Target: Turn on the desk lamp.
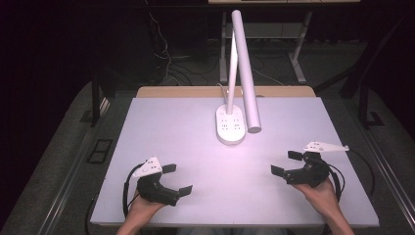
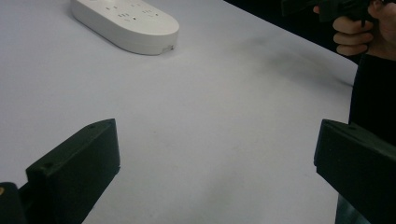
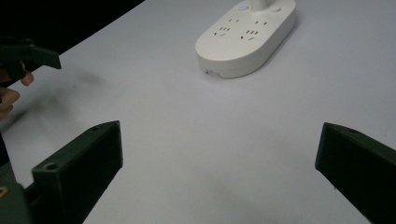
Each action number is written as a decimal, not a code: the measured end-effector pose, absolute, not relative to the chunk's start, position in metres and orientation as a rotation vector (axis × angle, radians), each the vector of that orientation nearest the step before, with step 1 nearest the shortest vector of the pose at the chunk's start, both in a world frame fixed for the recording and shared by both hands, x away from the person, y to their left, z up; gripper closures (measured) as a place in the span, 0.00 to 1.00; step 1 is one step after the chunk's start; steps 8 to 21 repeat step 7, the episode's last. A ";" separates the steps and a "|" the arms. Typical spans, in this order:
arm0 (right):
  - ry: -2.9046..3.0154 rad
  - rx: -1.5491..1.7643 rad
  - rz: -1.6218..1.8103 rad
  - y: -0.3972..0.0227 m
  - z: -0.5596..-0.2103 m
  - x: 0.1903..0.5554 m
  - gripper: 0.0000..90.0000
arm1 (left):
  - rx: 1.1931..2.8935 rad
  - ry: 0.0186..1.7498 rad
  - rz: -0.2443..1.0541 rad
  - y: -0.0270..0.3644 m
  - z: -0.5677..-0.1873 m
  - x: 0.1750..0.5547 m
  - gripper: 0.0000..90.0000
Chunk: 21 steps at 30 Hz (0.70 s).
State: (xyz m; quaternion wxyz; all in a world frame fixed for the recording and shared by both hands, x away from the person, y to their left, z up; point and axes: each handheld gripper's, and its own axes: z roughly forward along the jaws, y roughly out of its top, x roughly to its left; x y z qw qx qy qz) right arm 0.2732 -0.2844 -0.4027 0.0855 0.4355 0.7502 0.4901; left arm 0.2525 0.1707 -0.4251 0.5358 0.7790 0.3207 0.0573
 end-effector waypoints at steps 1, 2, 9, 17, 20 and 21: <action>2.236 1.304 1.459 -0.285 -0.404 0.270 0.00 | 1.855 0.764 0.136 0.171 -0.425 0.253 0.00; 2.230 1.307 1.464 -0.286 -0.405 0.267 0.00 | 1.855 0.764 0.134 0.171 -0.425 0.253 0.00; 2.226 1.315 1.449 -0.291 -0.412 0.257 0.01 | 1.853 0.766 0.131 0.171 -0.425 0.253 0.00; 2.226 1.315 1.449 -0.291 -0.412 0.257 0.01 | 1.853 0.766 0.131 0.171 -0.425 0.253 0.00; 2.226 1.315 1.449 -0.291 -0.412 0.257 0.01 | 1.853 0.766 0.131 0.171 -0.425 0.253 0.00; 2.226 1.315 1.449 -0.291 -0.412 0.257 0.01 | 1.853 0.766 0.131 0.171 -0.425 0.253 0.00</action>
